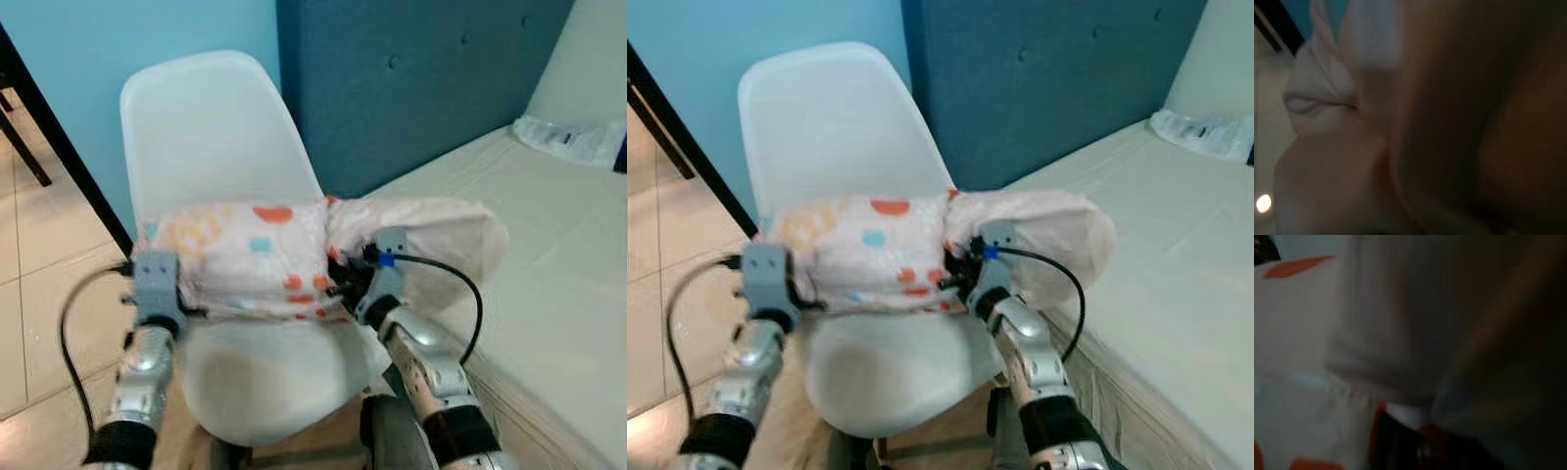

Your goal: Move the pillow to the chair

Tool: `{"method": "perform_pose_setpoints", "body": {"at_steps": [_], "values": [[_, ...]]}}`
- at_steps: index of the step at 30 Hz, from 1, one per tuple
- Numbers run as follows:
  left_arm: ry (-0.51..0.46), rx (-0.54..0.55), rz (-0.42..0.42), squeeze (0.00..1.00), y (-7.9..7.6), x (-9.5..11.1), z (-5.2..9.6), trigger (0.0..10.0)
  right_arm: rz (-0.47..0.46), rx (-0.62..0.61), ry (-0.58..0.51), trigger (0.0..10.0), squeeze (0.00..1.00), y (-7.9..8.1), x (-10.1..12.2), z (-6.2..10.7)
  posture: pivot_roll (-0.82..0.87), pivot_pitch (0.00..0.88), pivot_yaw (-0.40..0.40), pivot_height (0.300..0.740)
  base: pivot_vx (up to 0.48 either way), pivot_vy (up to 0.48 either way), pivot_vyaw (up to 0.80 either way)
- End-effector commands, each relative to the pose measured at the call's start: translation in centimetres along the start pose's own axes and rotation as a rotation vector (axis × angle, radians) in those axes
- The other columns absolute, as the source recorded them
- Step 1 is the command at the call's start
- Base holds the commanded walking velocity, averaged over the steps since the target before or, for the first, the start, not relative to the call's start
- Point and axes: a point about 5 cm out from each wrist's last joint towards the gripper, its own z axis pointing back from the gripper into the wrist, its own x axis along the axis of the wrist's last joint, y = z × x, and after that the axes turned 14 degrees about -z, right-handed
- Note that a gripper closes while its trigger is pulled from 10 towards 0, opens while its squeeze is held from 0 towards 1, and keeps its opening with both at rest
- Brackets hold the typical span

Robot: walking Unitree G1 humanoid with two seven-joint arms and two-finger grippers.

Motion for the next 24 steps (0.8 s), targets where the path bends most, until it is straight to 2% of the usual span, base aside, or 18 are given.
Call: {"method": "perform_pose_setpoints", "body": {"at_steps": [1, 6, 7, 8, 10, 16, 19, 20, 24], "values": [[0.090, -0.034, 0.010, 1.00, -0.6, -1.8, 0.5, 10.0, -0.055, 0.003, 0.056, 10.0, 1.00, 0.1, -1.3, 0.3, -0.08, 0.216, 0.021, 0.598, 0.000, 0.000, 0.00], [0.104, -0.011, -0.008, 1.00, -0.1, -1.6, 0.3, 10.0, -0.118, 0.071, 0.095, 10.0, 1.00, 0.6, -1.7, 0.9, -0.08, 0.205, 0.027, 0.598, 0.000, 0.000, 0.00], [0.107, -0.004, -0.013, 1.00, 0.2, -1.4, 0.1, 10.0, -0.127, 0.096, 0.140, 10.0, 1.00, 0.9, -2.2, 1.1, -0.09, 0.200, 0.030, 0.598, 0.000, 0.000, 0.00], [0.107, -0.004, -0.013, 1.00, 0.2, -1.4, 0.1, 10.0, -0.127, 0.096, 0.140, 10.0, 1.00, 0.9, -2.2, 1.1, -0.09, 0.200, 0.030, 0.598, 0.000, 0.000, 0.00], [0.104, -0.003, -0.018, 1.00, 0.5, -1.2, 0.0, 10.0, -0.111, 0.125, 0.252, 10.0, 1.00, 1.1, -3.5, 1.6, -0.09, 0.196, 0.031, 0.598, 0.000, 0.000, 0.00], [0.127, 0.003, -0.079, 1.00, 1.2, -1.1, -0.3, 10.0, -0.125, 0.187, 0.359, 10.0, 1.00, 1.7, -4.5, 2.6, -0.09, 0.177, 0.033, 0.598, 0.000, 0.000, 0.00], [0.137, 0.011, -0.102, 1.00, 1.5, -1.2, -0.4, 10.0, -0.152, 0.181, 0.373, 10.0, 1.00, 1.6, -4.4, 2.7, -0.09, 0.171, 0.037, 0.598, 0.000, 0.000, 0.00], [0.146, 0.024, -0.117, 1.00, 1.9, -1.3, -0.5, 10.0, -0.189, 0.159, 0.407, 10.0, 1.00, 1.3, -4.5, 2.7, -0.09, 0.165, 0.038, 0.598, 0.000, 0.000, 0.00], [0.154, 0.044, -0.151, 1.00, 2.4, -1.2, -0.7, 10.0, -0.213, 0.169, 0.466, 10.0, 1.00, 1.4, -4.8, 3.1, -0.09, 0.161, 0.041, 0.598, 0.000, 0.000, 0.00]]}}
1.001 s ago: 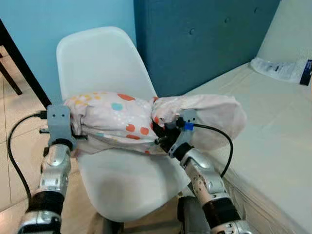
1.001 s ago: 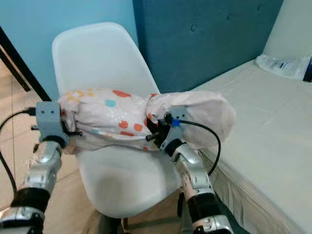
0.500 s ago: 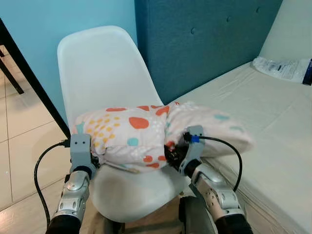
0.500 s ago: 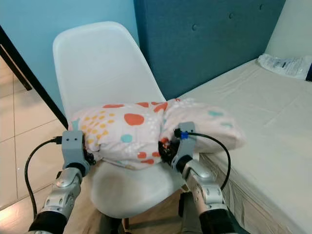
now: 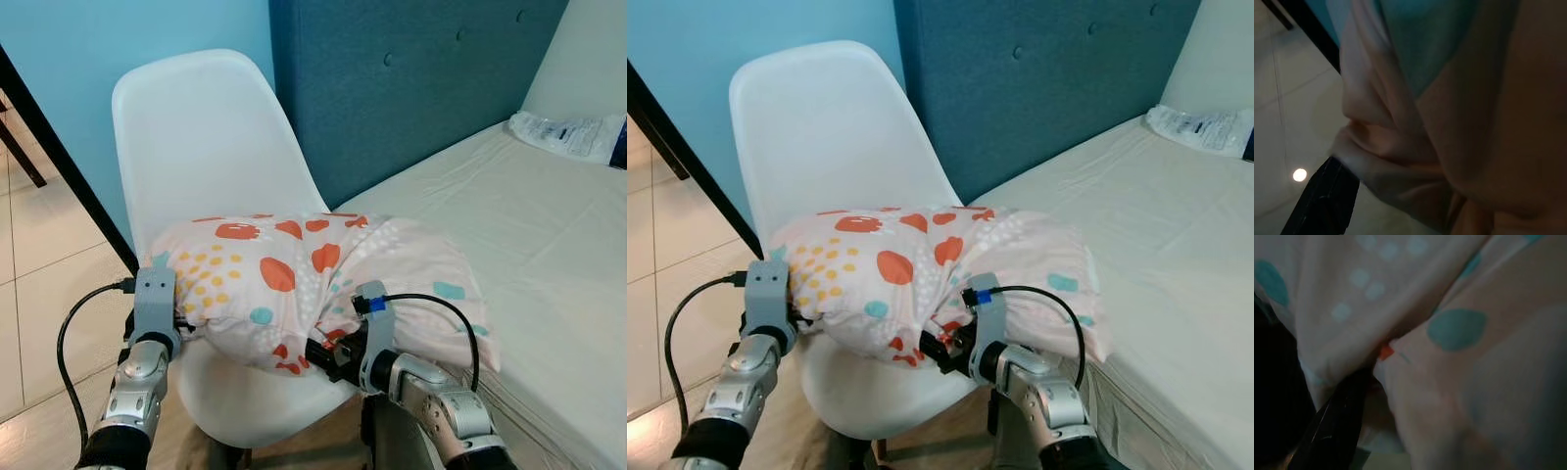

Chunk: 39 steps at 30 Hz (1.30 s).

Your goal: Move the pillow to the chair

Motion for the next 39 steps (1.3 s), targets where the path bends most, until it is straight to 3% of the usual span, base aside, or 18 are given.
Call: {"method": "perform_pose_setpoints", "body": {"at_steps": [1, 3, 6, 7, 8, 9, 14, 20, 24, 29, 30, 36, 38, 39], "values": [[0.034, 0.016, -0.054, 1.00, 0.5, -0.4, -0.2, 10.0, -0.011, 0.085, 0.057, 10.0, 1.00, 1.4, -0.4, -0.3, -0.10, 0.154, 0.040, 0.598, 0.000, 0.000, 0.00], [0.036, 0.036, -0.075, 1.00, 1.0, -0.3, -0.3, 10.0, -0.021, 0.113, 0.071, 10.0, 1.00, 1.7, -0.4, -0.2, -0.10, 0.153, 0.042, 0.598, 0.000, 0.000, 0.00], [0.056, 0.131, -0.136, 1.00, 3.5, -0.3, -0.8, 10.0, -0.013, 0.233, 0.111, 10.0, 0.97, 3.0, -0.7, 0.7, -0.10, 0.144, 0.042, 0.598, 0.000, 0.000, 0.00], [0.068, 0.161, -0.146, 1.00, 4.3, -0.4, -0.9, 10.0, -0.004, 0.262, 0.120, 10.0, 0.45, 3.4, -0.8, 1.0, -0.10, 0.143, 0.045, 0.598, 0.000, 0.000, 0.00], [0.068, 0.161, -0.146, 1.00, 4.3, -0.4, -0.9, 10.0, -0.004, 0.262, 0.120, 10.0, 0.45, 3.4, -0.8, 1.0, -0.10, 0.143, 0.045, 0.598, 0.000, 0.000, 0.00], [0.081, 0.186, -0.151, 1.00, 5.0, -0.5, -0.9, 10.0, 0.003, 0.283, 0.125, 10.0, 0.00, 3.6, -0.9, 1.3, -0.11, 0.142, 0.044, 0.598, 0.000, 0.000, 0.00], [0.108, 0.225, -0.163, 1.00, 6.2, -0.9, -0.9, 10.0, 0.019, 0.335, 0.149, 10.0, 0.00, 4.1, -1.1, 2.1, -0.11, 0.136, 0.047, 0.598, 0.000, 0.000, 0.00], [0.138, 0.204, -0.174, 1.00, 5.4, -1.6, -0.8, 10.0, 0.021, 0.297, 0.187, 10.0, 0.00, 3.7, -1.7, 2.7, -0.12, 0.142, 0.047, 0.598, 0.000, 0.000, 0.00], [0.206, 0.196, -0.140, 1.00, 4.9, -3.1, -0.4, 10.0, -0.013, 0.312, 0.164, 10.0, 0.00, 3.7, -1.7, 3.4, -0.12, 0.144, 0.047, 0.598, 0.000, 0.000, 0.00], [0.314, 0.229, -0.125, 1.00, 5.8, -5.4, 0.3, 10.0, -0.055, 0.397, 0.130, 10.0, 0.00, 4.3, -1.7, 4.8, -0.12, 0.144, 0.047, 0.598, 0.000, 0.000, 0.00], [0.333, 0.239, -0.133, 0.00, 6.2, -5.7, 0.4, 10.0, -0.060, 0.414, 0.124, 10.0, 0.00, 4.4, -1.7, 5.0, -0.12, 0.144, 0.047, 0.598, 0.000, 0.000, 0.00], [0.368, 0.287, -0.175, 0.00, 8.1, -6.1, 0.6, 10.0, -0.076, 0.494, 0.094, 10.0, 0.00, 5.2, -1.4, 5.7, -0.12, 0.142, 0.048, 0.598, 0.000, 0.000, 0.00], [0.353, 0.294, -0.183, 0.00, 8.5, -5.9, 0.5, 10.0, -0.081, 0.516, 0.072, 10.0, 0.00, 5.4, -1.2, 5.8, -0.11, 0.140, 0.047, 0.598, 0.000, 0.000, 0.00], [0.285, 0.267, -0.196, 0.00, 8.5, -4.8, 0.1, 10.0, -0.090, 0.519, 0.030, 10.0, 0.00, 5.4, -0.8, 5.9, -0.11, 0.140, 0.046, 0.598, 0.000, 0.000, 0.00]]}}
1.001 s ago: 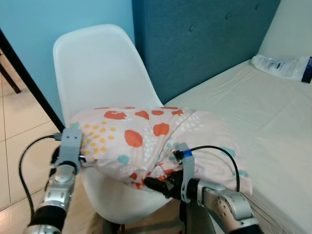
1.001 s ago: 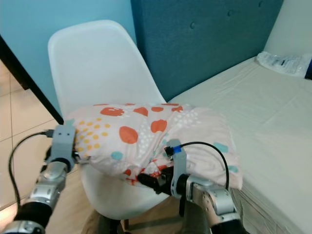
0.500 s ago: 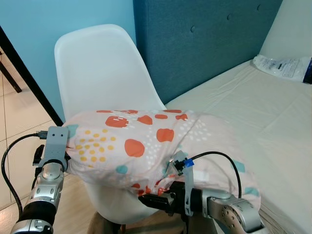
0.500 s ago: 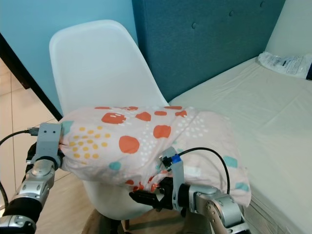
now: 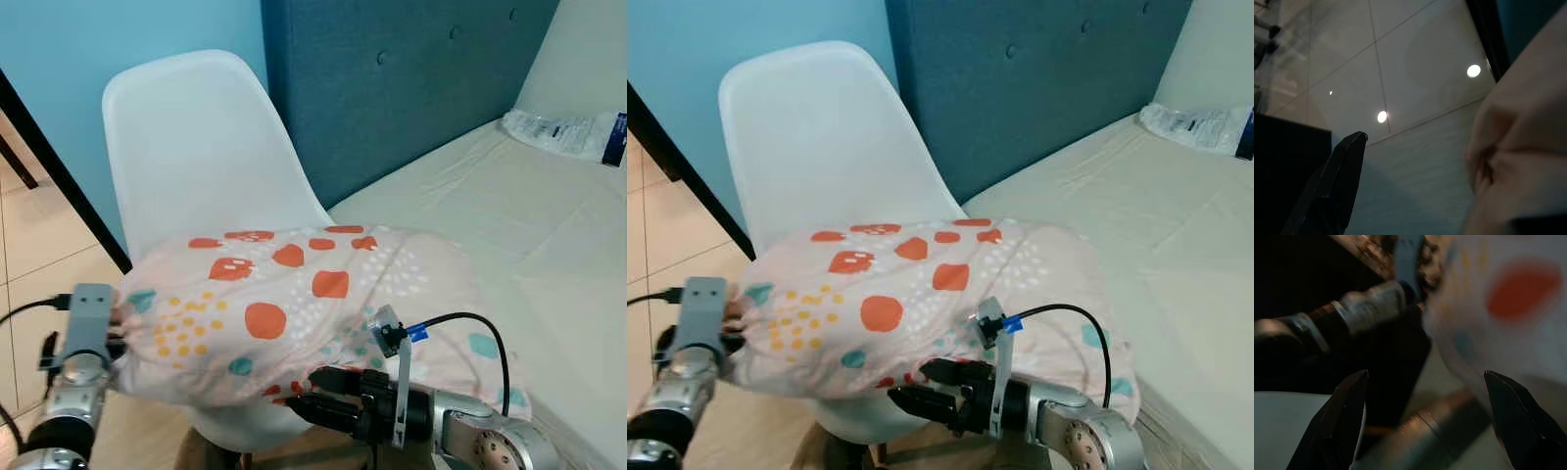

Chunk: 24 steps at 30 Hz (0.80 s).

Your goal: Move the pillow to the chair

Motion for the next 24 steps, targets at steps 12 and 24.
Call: {"method": "perform_pose_setpoints", "body": {"at_steps": [12, 24], "values": [[-0.544, -0.340, -0.140, 0.00, -4.3, 8.3, 3.3, 10.0, 0.013, -0.073, -0.216, 10.0, 0.00, -1.1, 2.5, 0.4, -0.10, 0.144, 0.052, 0.598, 0.000, 0.000, 0.00], [-0.885, -0.690, -0.347, 0.00, -9.7, 10.4, 8.4, 10.0, 0.026, -0.191, -0.311, 10.0, 0.00, -2.3, 3.6, 0.7, -0.11, 0.153, 0.060, 0.598, 0.000, 0.000, 0.00]]}}
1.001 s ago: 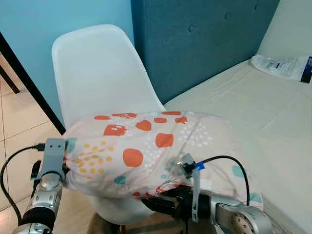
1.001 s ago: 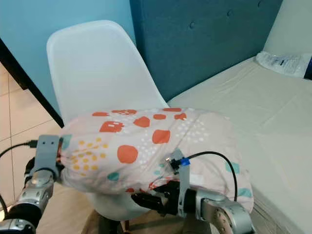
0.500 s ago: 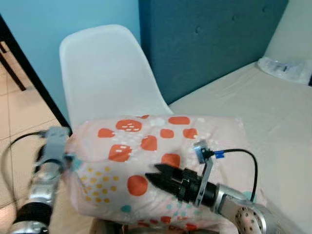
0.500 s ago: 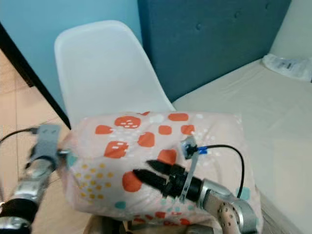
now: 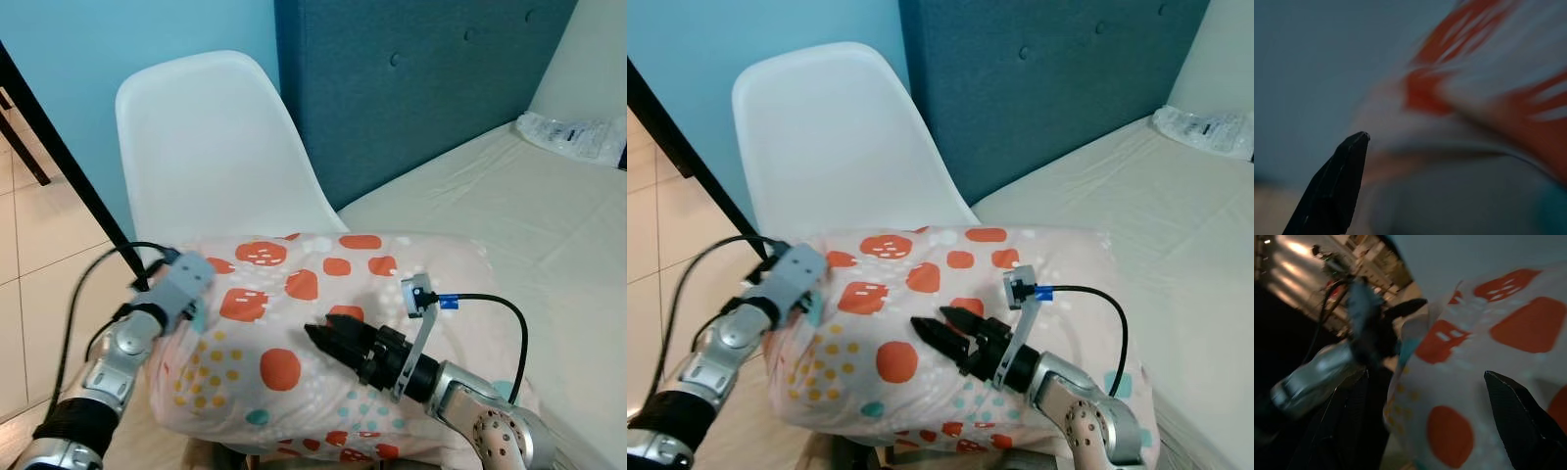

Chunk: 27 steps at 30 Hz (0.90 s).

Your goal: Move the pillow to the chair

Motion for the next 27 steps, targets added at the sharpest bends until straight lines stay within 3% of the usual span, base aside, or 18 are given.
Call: {"method": "perform_pose_setpoints", "body": {"at_steps": [1, 3, 6, 9, 12, 16, 22, 23, 25, 26, 27], "values": [[-0.133, -0.085, 0.029, 0.00, -1.9, 2.2, -0.2, 10.0, -0.002, -0.035, -0.011, 10.0, 0.00, -0.4, -0.1, 0.0, -0.11, 0.153, 0.060, 0.598, 0.000, 0.000, 0.00], [-0.168, -0.113, 0.011, 0.00, -2.6, 2.9, -0.3, 10.0, -0.002, -0.037, -0.013, 10.0, 0.00, -0.5, -0.1, -0.1, -0.11, 0.155, 0.059, 0.598, 0.000, 0.000, 0.00], [-0.222, -0.208, -0.123, 0.00, -5.0, 4.2, -0.7, 10.0, 0.002, -0.042, -0.015, 10.0, 0.00, -0.5, 0.0, 0.0, -0.11, 0.158, 0.057, 0.598, 0.000, 0.000, 0.00], [-0.224, -0.247, -0.221, 0.00, -5.9, 4.4, -1.1, 10.0, 0.015, -0.099, -0.054, 10.0, 0.00, -1.1, 0.5, 0.3, -0.11, 0.160, 0.060, 0.598, 0.000, 0.000, 0.00], [-0.220, -0.270, -0.277, 0.00, -6.3, 4.3, -1.3, 10.0, 0.006, -0.195, -0.168, 10.0, 0.00, -2.2, 1.9, 0.9, -0.11, 0.162, 0.061, 0.598, 0.000, 0.000, 0.00], [-0.212, -0.266, -0.318, 0.00, -6.0, 4.4, -1.6, 10.0, -0.009, -0.152, -0.281, 10.0, 0.00, -1.8, 3.6, 2.0, -0.12, 0.165, 0.069, 0.598, 0.000, 0.000, 0.00], [-0.145, -0.224, -0.346, 0.00, -5.1, 3.5, -2.0, 10.0, 0.006, -0.221, -0.300, 10.0, 0.00, -2.5, 3.8, 2.7, -0.12, 0.168, 0.072, 0.598, 0.000, 0.000, 0.00], [-0.114, -0.227, -0.322, 0.00, -5.0, 3.0, -2.0, 6.0, 0.008, -0.239, -0.316, 10.0, 0.00, -2.6, 3.9, 2.8, -0.12, 0.168, 0.073, 0.598, 0.000, 0.000, 0.00], [-0.105, -0.227, -0.315, 0.00, -5.0, 2.8, -2.0, 6.0, 0.008, -0.244, -0.323, 10.0, 0.00, -2.7, 4.0, 2.8, -0.12, 0.168, 0.073, 0.598, 0.000, 0.000, 0.00], [-0.090, -0.231, -0.293, 0.00, -5.0, 2.5, -1.9, 0.0, 0.006, -0.256, -0.343, 10.0, 0.00, -2.8, 4.2, 2.8, -0.12, 0.169, 0.075, 0.598, 0.000, 0.000, 0.00], [-0.075, -0.235, -0.274, 0.00, -5.0, 2.2, -1.8, 0.0, 0.004, -0.263, -0.368, 10.0, 0.00, -2.9, 4.5, 2.9, -0.12, 0.169, 0.075, 0.598, 0.000, 0.000, 0.00]]}}
